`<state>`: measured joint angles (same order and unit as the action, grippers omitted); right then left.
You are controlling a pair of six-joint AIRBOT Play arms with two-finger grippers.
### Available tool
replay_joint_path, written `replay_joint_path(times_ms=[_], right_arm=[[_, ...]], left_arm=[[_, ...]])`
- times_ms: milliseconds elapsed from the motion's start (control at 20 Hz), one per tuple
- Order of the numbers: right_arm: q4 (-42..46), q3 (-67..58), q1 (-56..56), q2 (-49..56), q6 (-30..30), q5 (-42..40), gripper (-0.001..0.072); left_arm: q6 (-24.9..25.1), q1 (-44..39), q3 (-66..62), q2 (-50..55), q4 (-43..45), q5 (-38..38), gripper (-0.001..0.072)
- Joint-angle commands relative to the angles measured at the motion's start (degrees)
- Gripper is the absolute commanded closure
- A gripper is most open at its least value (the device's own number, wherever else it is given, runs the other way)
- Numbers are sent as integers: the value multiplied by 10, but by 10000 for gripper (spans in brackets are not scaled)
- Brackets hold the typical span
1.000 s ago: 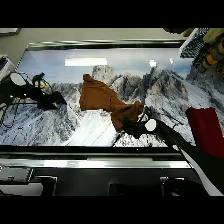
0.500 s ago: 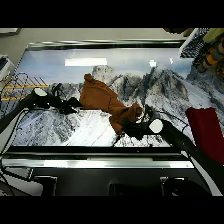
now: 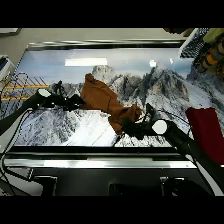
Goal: Fold the clothes and pants, and hang the long-sleeved shirts on hangers.
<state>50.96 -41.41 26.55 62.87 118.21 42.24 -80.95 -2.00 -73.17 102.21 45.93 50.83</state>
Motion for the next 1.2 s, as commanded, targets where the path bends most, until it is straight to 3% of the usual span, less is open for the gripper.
replay_joint_path(times_ms=[0,200,450,650,850,1150], right_arm=[[18,-1,1,-15,1,-10,685],[115,-18,0,-59,10,-53,685],[400,-131,0,-116,121,-15,685],[559,-261,0,-152,122,23,685],[575,-363,1,-207,61,37,685],[588,-413,1,-337,35,43,685]], left_arm=[[0,-10,-1,-2,-10,8,668],[2,19,-33,-43,-9,41,695],[0,101,-151,-190,-7,60,696],[0,156,-254,-316,-7,75,696],[-13,203,-284,-453,0,84,695],[-162,231,-283,-604,206,136,695]])
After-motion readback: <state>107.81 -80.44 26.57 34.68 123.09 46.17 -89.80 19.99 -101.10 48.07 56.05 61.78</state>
